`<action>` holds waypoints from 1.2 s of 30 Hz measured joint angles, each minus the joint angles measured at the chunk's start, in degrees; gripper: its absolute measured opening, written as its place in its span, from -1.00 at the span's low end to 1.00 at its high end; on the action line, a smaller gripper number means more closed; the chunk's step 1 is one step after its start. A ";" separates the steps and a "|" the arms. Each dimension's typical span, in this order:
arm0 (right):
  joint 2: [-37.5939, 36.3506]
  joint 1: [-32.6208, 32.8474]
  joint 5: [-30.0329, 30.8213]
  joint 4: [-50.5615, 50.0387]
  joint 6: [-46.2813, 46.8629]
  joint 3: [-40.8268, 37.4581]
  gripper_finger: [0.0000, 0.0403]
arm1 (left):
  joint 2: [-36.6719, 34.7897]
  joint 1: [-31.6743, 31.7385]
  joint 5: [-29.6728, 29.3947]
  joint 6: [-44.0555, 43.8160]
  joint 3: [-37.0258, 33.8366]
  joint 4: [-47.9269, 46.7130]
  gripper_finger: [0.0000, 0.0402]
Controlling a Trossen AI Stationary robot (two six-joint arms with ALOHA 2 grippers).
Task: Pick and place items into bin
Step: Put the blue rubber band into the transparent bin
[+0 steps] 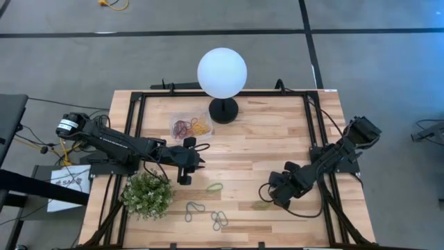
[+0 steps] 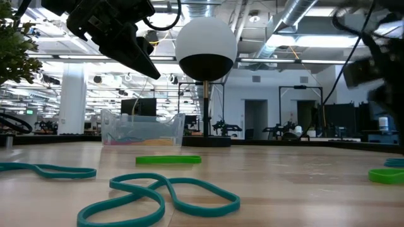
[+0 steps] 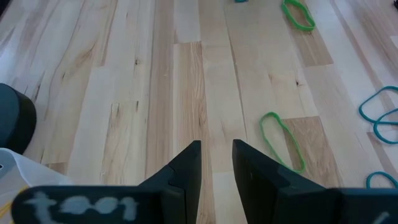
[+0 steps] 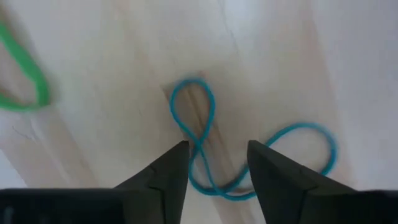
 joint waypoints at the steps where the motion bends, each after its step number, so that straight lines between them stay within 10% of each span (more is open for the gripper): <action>1: -0.73 -0.08 0.20 -0.43 -0.62 0.83 -0.18 | 0.00 0.00 0.01 -0.02 0.00 -0.01 -0.59; 18: 6.86 -0.45 -2.16 -0.74 -2.59 2.62 0.06 | 0.00 0.00 0.01 -0.08 0.00 -0.06 -0.59; 27: 3.08 -3.15 -5.62 3.32 -14.97 1.94 -0.69 | 0.02 0.00 0.03 -0.09 0.00 -0.01 -0.59; 36: 0.52 -3.35 22.82 3.89 -13.11 4.72 -0.97 | 0.02 -0.02 0.03 -0.83 -0.02 1.45 -0.59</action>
